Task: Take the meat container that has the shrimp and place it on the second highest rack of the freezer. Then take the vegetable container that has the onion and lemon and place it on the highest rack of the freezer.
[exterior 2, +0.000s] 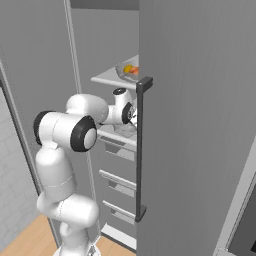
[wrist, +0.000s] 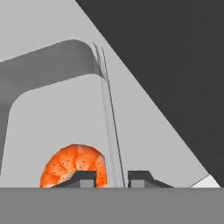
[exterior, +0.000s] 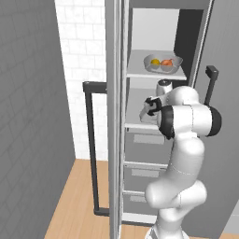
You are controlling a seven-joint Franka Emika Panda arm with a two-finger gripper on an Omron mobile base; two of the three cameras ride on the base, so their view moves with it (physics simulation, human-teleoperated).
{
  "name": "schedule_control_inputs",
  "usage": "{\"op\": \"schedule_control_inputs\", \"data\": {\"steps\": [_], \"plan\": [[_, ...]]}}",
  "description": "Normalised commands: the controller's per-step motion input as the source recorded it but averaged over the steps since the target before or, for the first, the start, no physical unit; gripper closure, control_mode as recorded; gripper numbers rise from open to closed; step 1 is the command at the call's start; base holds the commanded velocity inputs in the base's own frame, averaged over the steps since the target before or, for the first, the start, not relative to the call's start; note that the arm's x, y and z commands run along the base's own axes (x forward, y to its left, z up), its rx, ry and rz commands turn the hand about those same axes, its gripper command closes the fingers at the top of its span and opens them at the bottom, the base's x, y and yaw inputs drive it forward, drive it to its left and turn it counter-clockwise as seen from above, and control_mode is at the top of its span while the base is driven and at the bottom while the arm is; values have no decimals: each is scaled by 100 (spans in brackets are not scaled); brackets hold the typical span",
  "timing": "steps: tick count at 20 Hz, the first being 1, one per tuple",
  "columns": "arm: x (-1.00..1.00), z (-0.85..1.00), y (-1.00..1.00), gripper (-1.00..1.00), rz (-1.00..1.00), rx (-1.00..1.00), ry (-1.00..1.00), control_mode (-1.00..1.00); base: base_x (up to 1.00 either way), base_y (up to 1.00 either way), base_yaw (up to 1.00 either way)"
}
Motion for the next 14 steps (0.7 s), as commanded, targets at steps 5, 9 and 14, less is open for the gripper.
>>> {"op": "schedule_control_inputs", "data": {"steps": [5,9,14], "plan": [[-27,21,10,-100,0,-4,-17,-100,0,0,0],[-88,64,47,-100,0,-13,-38,-100,0,0,0],[-100,66,99,-100,0,-5,-22,-100,0,0,0]]}}
